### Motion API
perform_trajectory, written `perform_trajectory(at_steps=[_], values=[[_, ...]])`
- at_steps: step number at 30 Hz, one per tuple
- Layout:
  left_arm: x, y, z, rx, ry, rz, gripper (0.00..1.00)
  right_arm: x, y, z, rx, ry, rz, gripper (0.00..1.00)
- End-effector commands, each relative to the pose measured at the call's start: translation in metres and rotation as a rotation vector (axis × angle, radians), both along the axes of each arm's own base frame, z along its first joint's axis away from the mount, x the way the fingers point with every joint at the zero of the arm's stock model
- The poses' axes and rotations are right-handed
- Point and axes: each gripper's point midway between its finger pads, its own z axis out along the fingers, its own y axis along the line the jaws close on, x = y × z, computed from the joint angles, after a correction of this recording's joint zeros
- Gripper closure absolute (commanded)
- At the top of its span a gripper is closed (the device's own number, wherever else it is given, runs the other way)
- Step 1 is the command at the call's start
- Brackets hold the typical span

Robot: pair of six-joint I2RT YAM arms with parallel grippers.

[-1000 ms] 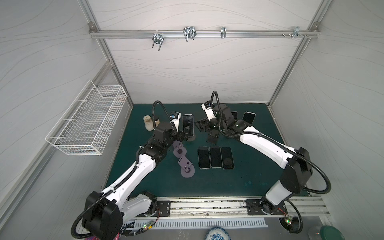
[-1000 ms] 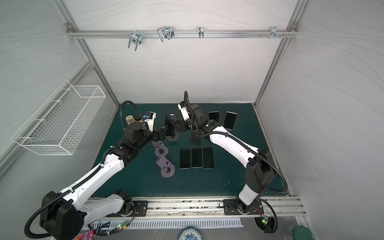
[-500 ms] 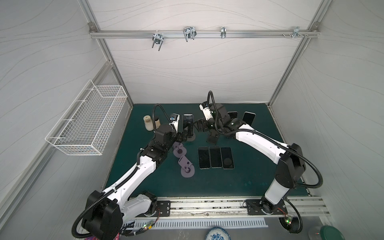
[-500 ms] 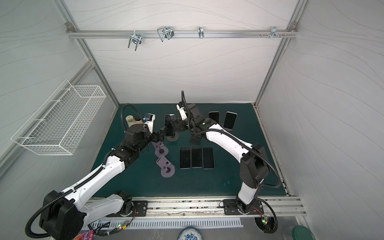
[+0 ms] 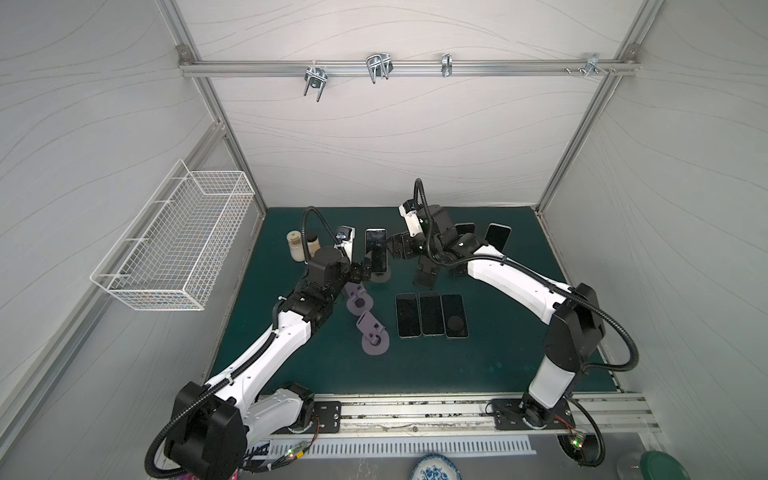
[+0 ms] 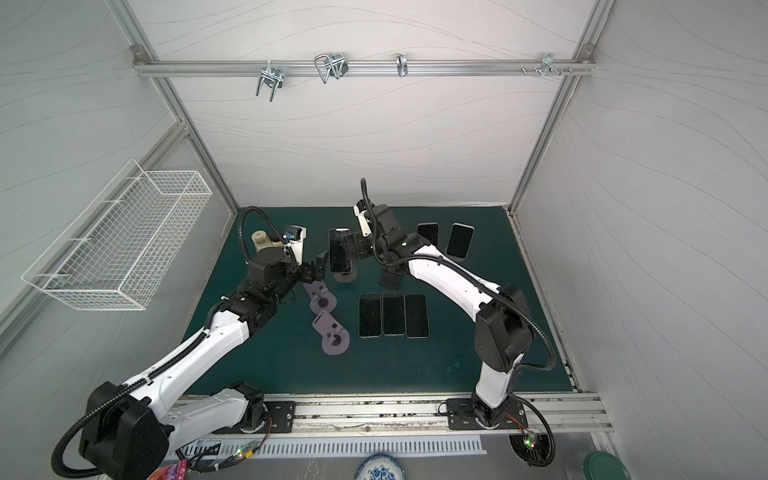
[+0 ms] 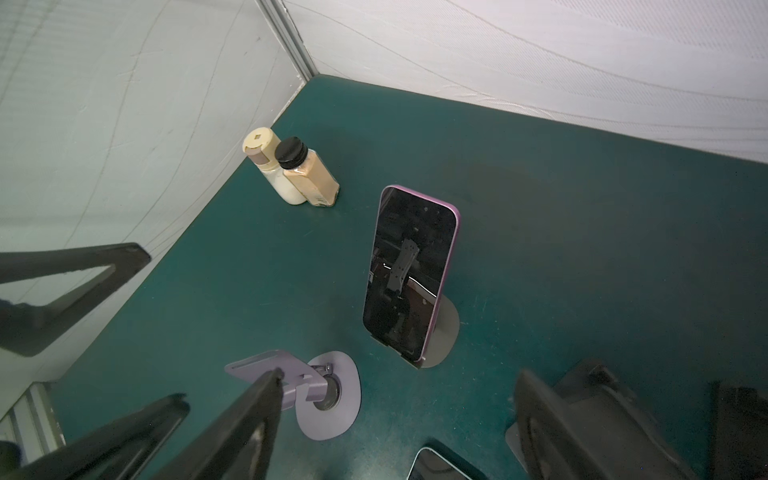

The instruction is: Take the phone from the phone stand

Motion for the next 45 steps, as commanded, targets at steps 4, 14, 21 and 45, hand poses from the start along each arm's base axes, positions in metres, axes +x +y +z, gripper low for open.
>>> perform_trajectory(at_steps=[4, 14, 21, 45], values=[[0.012, 0.002, 0.008, -0.055, 0.012, -0.022, 0.05, 0.013, 0.015, -0.021, 0.005, 0.091, -0.053, 0.12], [0.019, 0.007, 0.001, -0.119, 0.097, -0.039, 0.07, 0.025, 0.029, -0.043, 0.033, 0.184, -0.113, 0.13], [0.029, 0.018, -0.002, -0.231, 0.184, -0.041, 0.1, 0.033, 0.035, -0.047, 0.011, 0.161, -0.172, 0.14], [0.042, 0.039, 0.0, -0.351, 0.219, 0.004, 0.11, 0.048, 0.055, -0.063, -0.139, -0.003, -0.236, 0.01]])
